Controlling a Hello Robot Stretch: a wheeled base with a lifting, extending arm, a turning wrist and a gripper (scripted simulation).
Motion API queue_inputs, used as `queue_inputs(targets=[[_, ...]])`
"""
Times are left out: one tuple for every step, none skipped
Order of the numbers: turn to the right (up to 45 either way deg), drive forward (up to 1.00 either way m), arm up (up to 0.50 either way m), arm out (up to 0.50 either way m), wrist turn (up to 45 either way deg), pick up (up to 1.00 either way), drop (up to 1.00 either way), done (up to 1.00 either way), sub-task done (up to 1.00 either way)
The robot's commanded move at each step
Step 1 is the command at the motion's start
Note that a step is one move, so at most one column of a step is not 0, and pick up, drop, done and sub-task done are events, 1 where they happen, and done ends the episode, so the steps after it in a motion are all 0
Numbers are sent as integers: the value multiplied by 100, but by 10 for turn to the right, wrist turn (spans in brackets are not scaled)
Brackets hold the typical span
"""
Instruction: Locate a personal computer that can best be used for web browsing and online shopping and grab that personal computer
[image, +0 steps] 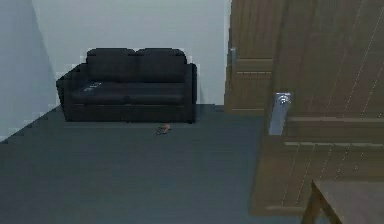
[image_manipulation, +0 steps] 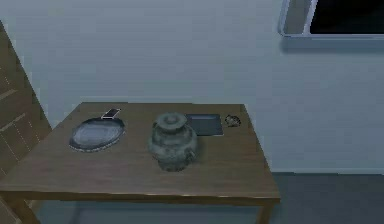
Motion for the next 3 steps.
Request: queue_inputs(targets=[[-30,0,0,0,0,0,0,0,0],[-450,0,0,0,0,0,0,0,0],[-450,0,0,0,0,0,0,0,0]])
